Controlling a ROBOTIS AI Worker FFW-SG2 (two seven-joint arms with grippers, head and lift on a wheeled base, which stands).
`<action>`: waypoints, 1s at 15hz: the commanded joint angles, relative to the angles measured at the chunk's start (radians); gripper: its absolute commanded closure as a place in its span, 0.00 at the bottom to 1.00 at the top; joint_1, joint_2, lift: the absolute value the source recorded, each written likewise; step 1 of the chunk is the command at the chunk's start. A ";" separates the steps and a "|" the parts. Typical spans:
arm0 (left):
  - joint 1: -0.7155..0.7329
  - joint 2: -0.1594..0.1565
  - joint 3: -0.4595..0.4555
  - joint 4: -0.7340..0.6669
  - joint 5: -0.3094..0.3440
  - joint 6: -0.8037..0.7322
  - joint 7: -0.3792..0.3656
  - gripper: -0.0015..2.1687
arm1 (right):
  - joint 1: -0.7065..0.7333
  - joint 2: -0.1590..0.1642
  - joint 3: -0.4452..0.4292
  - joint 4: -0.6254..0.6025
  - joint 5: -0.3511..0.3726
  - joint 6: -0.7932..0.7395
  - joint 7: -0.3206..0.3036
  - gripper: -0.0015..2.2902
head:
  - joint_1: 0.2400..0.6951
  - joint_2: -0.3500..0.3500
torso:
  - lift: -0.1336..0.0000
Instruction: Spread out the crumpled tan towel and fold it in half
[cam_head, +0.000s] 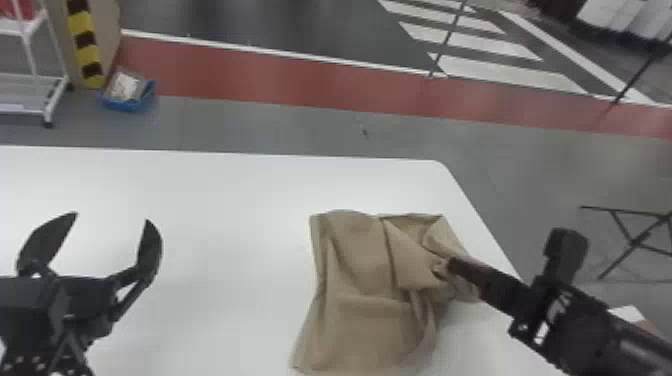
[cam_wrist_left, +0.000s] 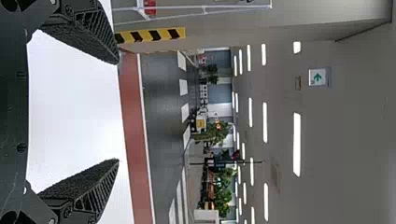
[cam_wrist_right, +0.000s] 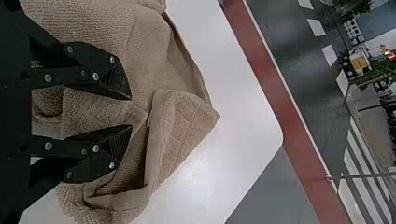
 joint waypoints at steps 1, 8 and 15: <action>0.000 -0.003 -0.002 0.000 -0.001 0.000 0.000 0.06 | -0.008 0.001 -0.001 -0.001 0.012 0.010 0.000 0.35 | 1.00 0.00 | 0.07; 0.008 -0.003 -0.007 0.000 -0.001 0.000 -0.001 0.06 | -0.019 0.001 0.012 0.026 0.040 0.029 0.012 0.43 | 1.00 0.00 | 0.07; 0.023 -0.003 -0.010 -0.015 -0.014 0.003 -0.001 0.06 | -0.012 0.001 0.045 0.022 0.075 0.026 0.015 0.20 | 1.00 0.00 | 0.07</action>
